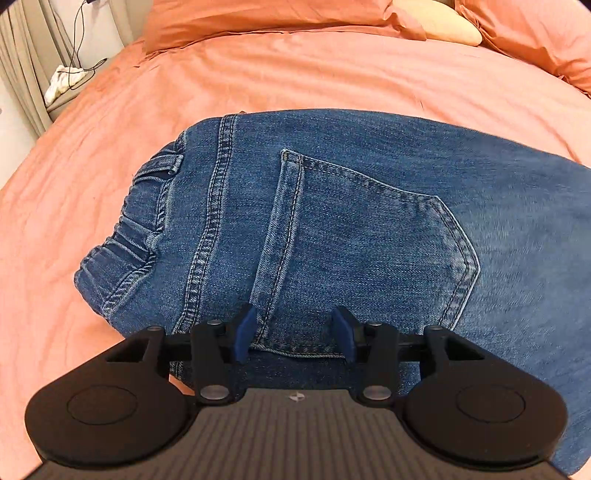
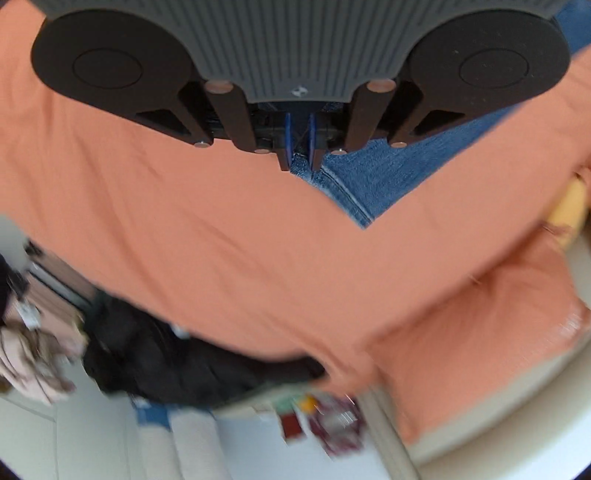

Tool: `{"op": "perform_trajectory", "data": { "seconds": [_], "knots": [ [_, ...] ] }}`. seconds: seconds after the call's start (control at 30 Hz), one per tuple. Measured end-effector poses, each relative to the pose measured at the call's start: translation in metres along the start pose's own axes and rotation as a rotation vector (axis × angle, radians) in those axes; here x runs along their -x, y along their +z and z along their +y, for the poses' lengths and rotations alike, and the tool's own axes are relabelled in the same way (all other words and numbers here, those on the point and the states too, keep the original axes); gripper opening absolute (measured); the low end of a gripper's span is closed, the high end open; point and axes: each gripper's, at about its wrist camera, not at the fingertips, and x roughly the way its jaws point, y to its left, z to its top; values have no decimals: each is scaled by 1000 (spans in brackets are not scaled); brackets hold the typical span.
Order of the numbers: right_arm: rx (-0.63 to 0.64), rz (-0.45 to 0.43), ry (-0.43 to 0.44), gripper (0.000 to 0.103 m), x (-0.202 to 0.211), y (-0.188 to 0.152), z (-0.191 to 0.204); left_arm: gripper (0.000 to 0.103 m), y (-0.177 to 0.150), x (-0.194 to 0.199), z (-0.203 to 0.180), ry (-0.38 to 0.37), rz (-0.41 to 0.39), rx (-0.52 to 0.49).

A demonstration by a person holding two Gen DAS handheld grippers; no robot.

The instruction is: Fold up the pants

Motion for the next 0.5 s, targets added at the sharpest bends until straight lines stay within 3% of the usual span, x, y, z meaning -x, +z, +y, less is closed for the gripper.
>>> {"op": "perform_trajectory", "data": {
  "seconds": [0.27, 0.43, 0.5],
  "knots": [
    [25, 72, -73, 2, -37, -22, -9, 54, 2, -1, 1, -3, 1, -4],
    [88, 108, -133, 3, -53, -35, -3, 71, 1, 3, 2, -25, -30, -12],
    [90, 118, -150, 10, -53, -36, -1, 71, 2, 9, 4, -36, -52, 6]
  ]
}}
